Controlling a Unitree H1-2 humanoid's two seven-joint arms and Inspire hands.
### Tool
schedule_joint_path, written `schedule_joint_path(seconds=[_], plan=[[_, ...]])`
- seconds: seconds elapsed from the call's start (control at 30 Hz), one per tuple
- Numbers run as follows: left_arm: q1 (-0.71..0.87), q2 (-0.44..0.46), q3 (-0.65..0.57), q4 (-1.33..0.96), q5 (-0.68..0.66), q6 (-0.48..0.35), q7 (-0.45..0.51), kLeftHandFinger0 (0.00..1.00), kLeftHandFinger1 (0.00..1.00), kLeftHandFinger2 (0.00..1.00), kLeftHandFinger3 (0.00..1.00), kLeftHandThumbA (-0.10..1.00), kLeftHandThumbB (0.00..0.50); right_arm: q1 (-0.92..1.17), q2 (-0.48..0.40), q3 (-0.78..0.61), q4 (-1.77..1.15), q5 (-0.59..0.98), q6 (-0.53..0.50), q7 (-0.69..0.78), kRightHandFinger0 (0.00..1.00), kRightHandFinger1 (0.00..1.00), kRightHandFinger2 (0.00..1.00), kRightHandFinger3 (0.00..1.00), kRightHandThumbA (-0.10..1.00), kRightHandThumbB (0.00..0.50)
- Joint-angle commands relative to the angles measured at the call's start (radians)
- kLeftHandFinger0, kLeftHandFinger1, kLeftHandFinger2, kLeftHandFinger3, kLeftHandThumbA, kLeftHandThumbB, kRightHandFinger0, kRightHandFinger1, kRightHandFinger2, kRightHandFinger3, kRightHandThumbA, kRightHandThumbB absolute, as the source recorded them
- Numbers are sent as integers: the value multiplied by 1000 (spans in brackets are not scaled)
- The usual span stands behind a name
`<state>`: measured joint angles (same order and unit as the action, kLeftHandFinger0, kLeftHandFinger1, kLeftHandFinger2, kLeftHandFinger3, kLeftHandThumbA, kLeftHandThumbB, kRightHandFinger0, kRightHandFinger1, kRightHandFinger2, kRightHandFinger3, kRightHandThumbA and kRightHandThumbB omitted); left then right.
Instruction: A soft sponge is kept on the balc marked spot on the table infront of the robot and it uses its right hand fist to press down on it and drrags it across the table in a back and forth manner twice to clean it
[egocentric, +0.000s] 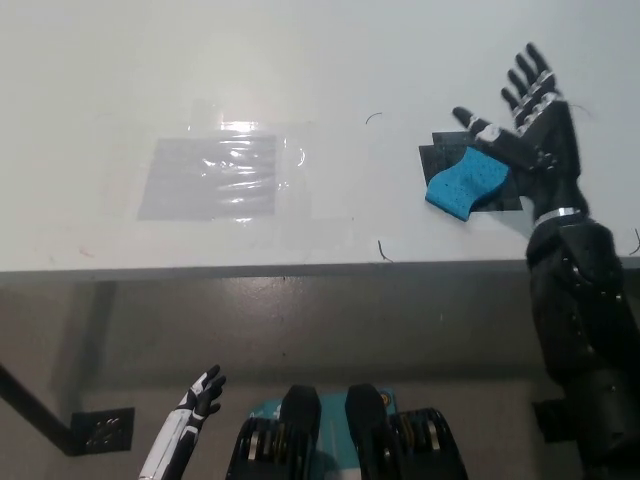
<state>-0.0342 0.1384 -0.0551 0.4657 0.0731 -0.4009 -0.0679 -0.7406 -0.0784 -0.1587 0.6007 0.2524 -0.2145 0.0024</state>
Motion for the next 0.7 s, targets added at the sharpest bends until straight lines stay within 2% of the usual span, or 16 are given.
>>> schedule_joint_path(seconds=[0.0,0.07,0.1,0.17,0.23,0.3,0.33,0.4,0.43,0.47,0.5,0.53,0.57,0.67], plan=[[-16,10,-3,12,4,-48,-4,1000,1000,1000,1000,1000,429,-54,-179,43,-1244,211,329,-4,1000,1000,1000,1000,1000,406],[-16,8,-1,10,3,-41,-2,1000,1000,1000,1000,1000,433,-21,-176,57,-1304,178,332,0,1000,1000,1000,1000,1000,429],[-15,7,0,8,-1,-38,-3,1000,1000,1000,1000,1000,427,19,-170,73,-1361,180,328,2,1000,1000,1000,1000,1000,457],[-24,8,2,5,-4,-34,-5,1000,1000,1000,1000,1000,418,96,-142,108,-1451,164,315,6,1000,1000,1000,1000,1000,460],[-24,9,1,7,-7,-37,-9,1000,1000,1000,1000,1000,422,185,-115,145,-1504,140,285,27,1000,1000,1000,1000,1000,427],[-28,11,1,8,-10,-35,-14,1000,1000,1000,1000,1000,428,308,-77,191,-1542,79,221,70,1000,1000,1000,1000,969,481],[-34,12,0,8,-5,-33,-11,1000,1000,1000,1000,1000,434,371,-47,217,-1551,41,186,79,1000,1000,1000,1000,942,474],[-26,8,-2,6,1,-39,-7,1000,1000,1000,1000,1000,424,508,-13,262,-1551,-25,95,115,1000,1000,1000,1000,1000,393],[-26,9,-3,7,0,-41,-7,1000,1000,1000,1000,1000,424,533,-8,270,-1551,-31,81,120,1000,1000,1000,1000,1000,380],[-27,11,-5,7,0,-44,-11,1000,1000,1000,1000,1000,419,579,-15,282,-1551,-34,60,134,1000,1000,1000,1000,1000,371],[-30,12,-6,6,0,-43,-14,1000,1000,1000,1000,1000,418,632,-38,291,-1551,-6,55,143,1000,1000,1000,1000,1000,396],[-34,12,-6,10,-1,-49,-15,1000,1000,1000,1000,1000,411,681,-58,276,-1551,-9,50,160,1000,1000,1000,1000,1000,387],[-45,11,-7,15,4,-50,-12,1000,1000,1000,1000,1000,409,713,-67,263,-1489,-15,-36,179,1000,1000,1000,1000,1000,343],[-47,10,-6,10,5,-42,-8,1000,1000,1000,1000,1000,424,823,-92,250,-1339,21,-77,191,1000,1000,1000,1000,1000,401]])
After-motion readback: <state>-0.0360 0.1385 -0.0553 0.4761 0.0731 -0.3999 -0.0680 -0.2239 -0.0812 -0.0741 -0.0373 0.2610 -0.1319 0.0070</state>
